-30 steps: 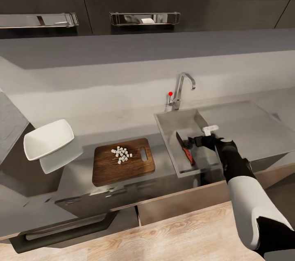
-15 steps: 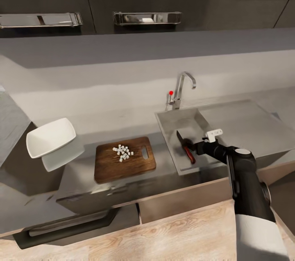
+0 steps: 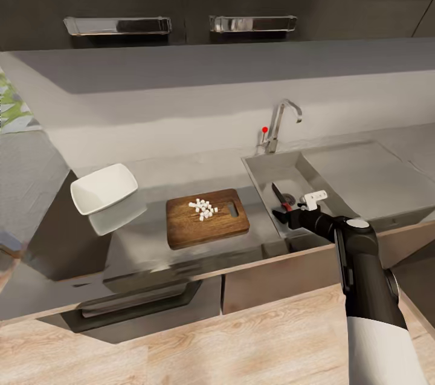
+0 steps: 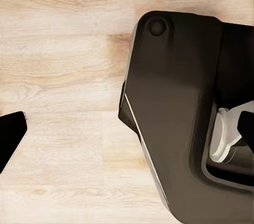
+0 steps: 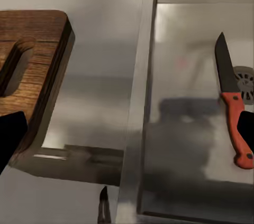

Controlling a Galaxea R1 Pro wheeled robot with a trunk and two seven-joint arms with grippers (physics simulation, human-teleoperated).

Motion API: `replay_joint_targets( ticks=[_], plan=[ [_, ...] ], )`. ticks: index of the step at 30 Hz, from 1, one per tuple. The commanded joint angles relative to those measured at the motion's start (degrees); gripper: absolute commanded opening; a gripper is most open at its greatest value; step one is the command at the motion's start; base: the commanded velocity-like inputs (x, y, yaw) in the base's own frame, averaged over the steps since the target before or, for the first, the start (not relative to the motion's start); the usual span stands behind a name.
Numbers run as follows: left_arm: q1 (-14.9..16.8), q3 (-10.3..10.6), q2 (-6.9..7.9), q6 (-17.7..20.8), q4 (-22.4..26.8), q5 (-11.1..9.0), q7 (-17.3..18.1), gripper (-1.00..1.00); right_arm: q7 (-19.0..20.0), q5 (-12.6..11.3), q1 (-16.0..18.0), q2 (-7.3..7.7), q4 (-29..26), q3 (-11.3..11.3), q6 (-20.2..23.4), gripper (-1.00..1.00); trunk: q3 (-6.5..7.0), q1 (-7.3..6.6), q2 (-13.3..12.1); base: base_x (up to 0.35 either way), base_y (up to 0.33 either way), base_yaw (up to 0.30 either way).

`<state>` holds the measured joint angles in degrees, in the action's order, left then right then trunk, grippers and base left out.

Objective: In the kitchen, take the Vidalia onion out of the sink, dice it on the chopping board with the paring knife, put the diced onion into the bowl on the countertop, then place both the paring knife and the chopping board into the sink.

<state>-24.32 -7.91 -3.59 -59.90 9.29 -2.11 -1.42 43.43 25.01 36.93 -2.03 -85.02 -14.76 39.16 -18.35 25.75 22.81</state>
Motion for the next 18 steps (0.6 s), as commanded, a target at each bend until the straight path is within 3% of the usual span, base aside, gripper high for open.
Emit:
replay_joint_targets(
  ticks=[1, 6, 9, 18],
  plan=[
    [-0.03, 0.14, -0.01, -0.04, 0.12, -0.18, -0.15, 1.00, 0.60, 0.56, 0.08, -0.08, -0.07, -0.15, 0.15, 1.00, -0.09, 0.03, 0.11, -0.017, 0.269, 0.000],
    [-0.03, 0.15, -0.01, -0.10, 0.12, -0.18, -0.10, 1.00, 0.59, 0.61, 0.08, -0.13, -0.06, -0.11, 0.20, 1.00, -0.09, 0.03, 0.11, -0.005, 0.248, 0.000],
    [-0.03, 0.16, -0.01, -0.05, 0.12, -0.18, -0.15, 1.00, 0.55, 0.72, 0.08, -0.16, -0.03, -0.10, 0.21, 1.00, -0.09, 0.03, 0.11, 0.030, 0.046, 0.000],
    [-0.03, 0.14, -0.01, -0.04, 0.12, -0.18, -0.15, 1.00, 0.35, 0.65, 0.08, -0.17, 0.55, -0.11, 0.29, 1.00, -0.09, 0.03, 0.11, 0.223, 0.005, 0.000]
  ],
)
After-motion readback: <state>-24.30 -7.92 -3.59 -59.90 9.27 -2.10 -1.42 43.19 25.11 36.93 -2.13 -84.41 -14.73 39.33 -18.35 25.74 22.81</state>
